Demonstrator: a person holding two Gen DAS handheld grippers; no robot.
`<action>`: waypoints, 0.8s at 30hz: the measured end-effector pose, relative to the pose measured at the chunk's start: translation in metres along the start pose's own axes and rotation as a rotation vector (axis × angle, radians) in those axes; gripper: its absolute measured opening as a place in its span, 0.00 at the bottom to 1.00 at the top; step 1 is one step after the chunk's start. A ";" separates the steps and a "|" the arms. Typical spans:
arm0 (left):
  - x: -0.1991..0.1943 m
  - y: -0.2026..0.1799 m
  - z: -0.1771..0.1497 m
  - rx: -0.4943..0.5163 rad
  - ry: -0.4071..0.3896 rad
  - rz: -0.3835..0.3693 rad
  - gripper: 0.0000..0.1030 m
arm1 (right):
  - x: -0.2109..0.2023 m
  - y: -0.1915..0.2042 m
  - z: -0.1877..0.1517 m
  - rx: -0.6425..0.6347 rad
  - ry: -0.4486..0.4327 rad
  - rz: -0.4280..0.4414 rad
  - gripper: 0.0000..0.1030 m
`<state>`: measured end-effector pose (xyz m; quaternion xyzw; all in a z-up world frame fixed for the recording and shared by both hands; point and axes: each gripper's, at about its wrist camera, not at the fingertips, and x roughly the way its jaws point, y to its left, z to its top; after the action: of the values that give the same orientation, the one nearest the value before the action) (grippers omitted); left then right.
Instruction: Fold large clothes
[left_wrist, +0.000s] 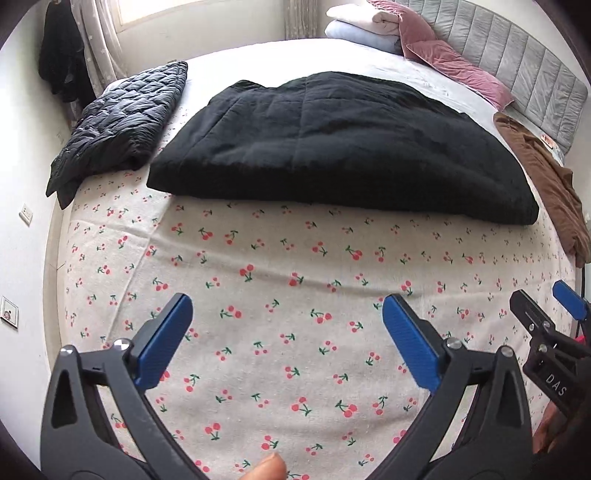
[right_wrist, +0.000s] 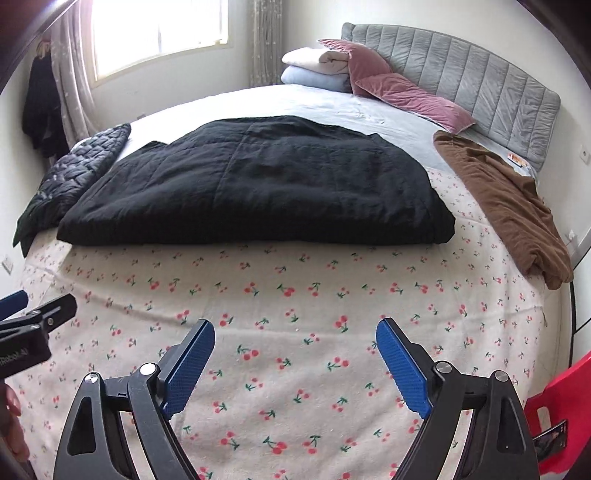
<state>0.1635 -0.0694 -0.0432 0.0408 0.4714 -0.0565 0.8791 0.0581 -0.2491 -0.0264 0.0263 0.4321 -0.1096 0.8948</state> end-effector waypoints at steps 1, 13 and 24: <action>0.002 -0.003 -0.004 0.004 0.009 -0.009 0.99 | 0.000 0.003 -0.002 -0.004 0.001 -0.002 0.88; -0.007 -0.018 -0.019 0.023 -0.030 -0.011 0.99 | -0.002 0.008 -0.015 -0.001 0.023 -0.017 0.88; -0.011 -0.022 -0.023 0.043 -0.032 -0.022 0.99 | -0.003 0.004 -0.016 0.014 0.013 -0.037 0.88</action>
<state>0.1353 -0.0877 -0.0469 0.0538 0.4563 -0.0769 0.8849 0.0445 -0.2428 -0.0341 0.0253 0.4376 -0.1290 0.8895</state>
